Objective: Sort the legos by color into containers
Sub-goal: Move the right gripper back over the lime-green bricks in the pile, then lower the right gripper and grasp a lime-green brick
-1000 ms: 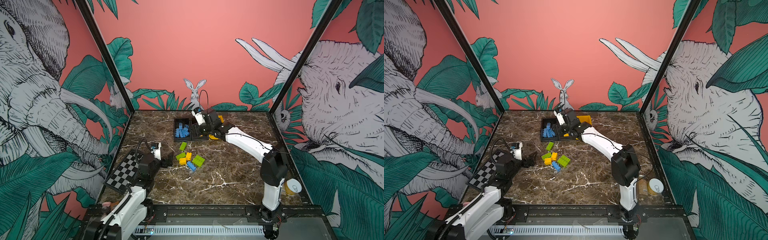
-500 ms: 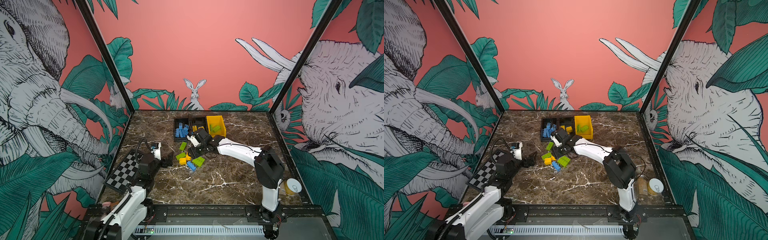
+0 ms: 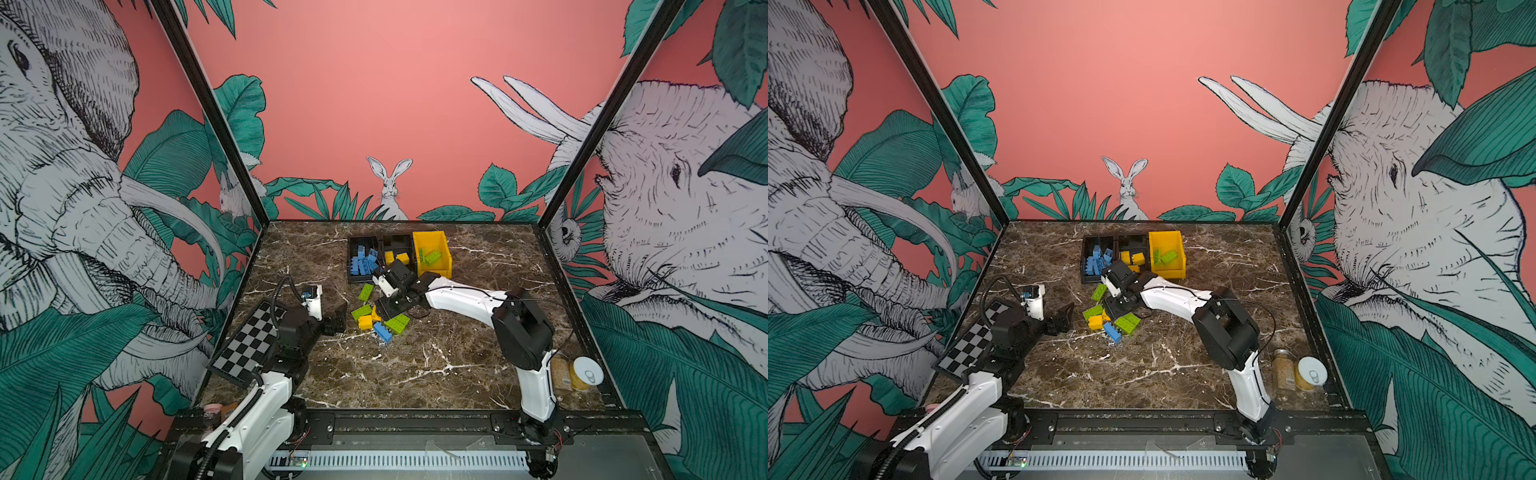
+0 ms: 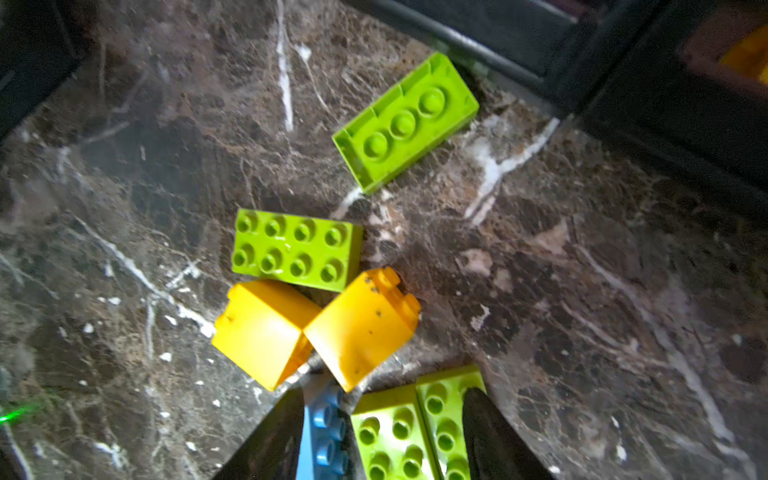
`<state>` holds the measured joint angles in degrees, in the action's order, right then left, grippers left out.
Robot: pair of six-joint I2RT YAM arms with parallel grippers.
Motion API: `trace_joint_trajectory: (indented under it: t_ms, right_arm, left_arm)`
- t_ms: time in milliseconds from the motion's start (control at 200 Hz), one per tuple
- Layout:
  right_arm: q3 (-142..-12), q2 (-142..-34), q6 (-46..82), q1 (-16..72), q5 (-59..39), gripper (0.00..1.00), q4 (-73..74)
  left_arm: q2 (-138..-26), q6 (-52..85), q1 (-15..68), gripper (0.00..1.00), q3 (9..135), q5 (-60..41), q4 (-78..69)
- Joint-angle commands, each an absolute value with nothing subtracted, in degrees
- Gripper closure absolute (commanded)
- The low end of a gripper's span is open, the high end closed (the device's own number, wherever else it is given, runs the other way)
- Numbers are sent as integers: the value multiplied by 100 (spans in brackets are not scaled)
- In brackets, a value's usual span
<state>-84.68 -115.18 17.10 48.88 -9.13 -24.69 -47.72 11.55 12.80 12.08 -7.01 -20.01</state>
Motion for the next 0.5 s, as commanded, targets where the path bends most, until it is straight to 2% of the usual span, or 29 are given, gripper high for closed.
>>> trace_joint_trajectory:
  t_ms: [0,305,495]
  right_arm:
    - [-8130,-11117,1566,4811,-650,43,-2607]
    - [-7322,-10759,1867,4556,-678,51,-1971]
    - [-7343,-11001,1823,4465,-735,53,-1935]
  left_arm:
    - [-4735,1143,1299,1,1284,-693,-2070]
    - [-4758,1148,1296,1,1301,-693,-2084]
    - [-4764,1149,1295,1,1297,-692,-2085]
